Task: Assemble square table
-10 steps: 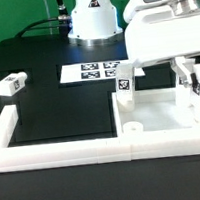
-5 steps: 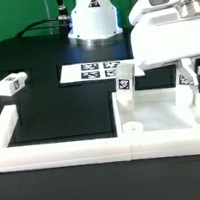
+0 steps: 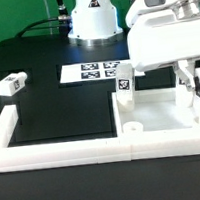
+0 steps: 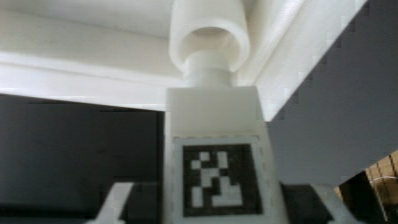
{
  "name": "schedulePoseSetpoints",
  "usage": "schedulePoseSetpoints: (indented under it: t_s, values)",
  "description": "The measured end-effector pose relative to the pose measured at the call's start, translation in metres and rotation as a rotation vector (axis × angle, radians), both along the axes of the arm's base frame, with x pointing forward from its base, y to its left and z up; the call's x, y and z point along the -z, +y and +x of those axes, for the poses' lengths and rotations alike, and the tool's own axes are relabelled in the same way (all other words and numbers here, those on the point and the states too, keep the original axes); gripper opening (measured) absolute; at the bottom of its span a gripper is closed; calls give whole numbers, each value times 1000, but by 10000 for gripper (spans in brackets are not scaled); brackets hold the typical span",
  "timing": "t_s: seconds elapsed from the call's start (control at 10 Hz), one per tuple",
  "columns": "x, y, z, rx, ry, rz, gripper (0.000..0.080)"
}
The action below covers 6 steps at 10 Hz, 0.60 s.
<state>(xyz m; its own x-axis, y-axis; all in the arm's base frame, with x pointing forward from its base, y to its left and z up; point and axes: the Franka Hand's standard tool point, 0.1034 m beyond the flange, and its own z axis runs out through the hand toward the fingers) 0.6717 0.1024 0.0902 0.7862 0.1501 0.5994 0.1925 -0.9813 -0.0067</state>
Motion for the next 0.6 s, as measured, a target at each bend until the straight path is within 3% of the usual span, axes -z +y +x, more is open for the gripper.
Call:
schedulePoseSetpoints:
  t_s: [0.3,0.6]
  values:
    - [1,-1,0,0,6,-1,290]
    - [-7,-12,-1,3,59,-6,290]
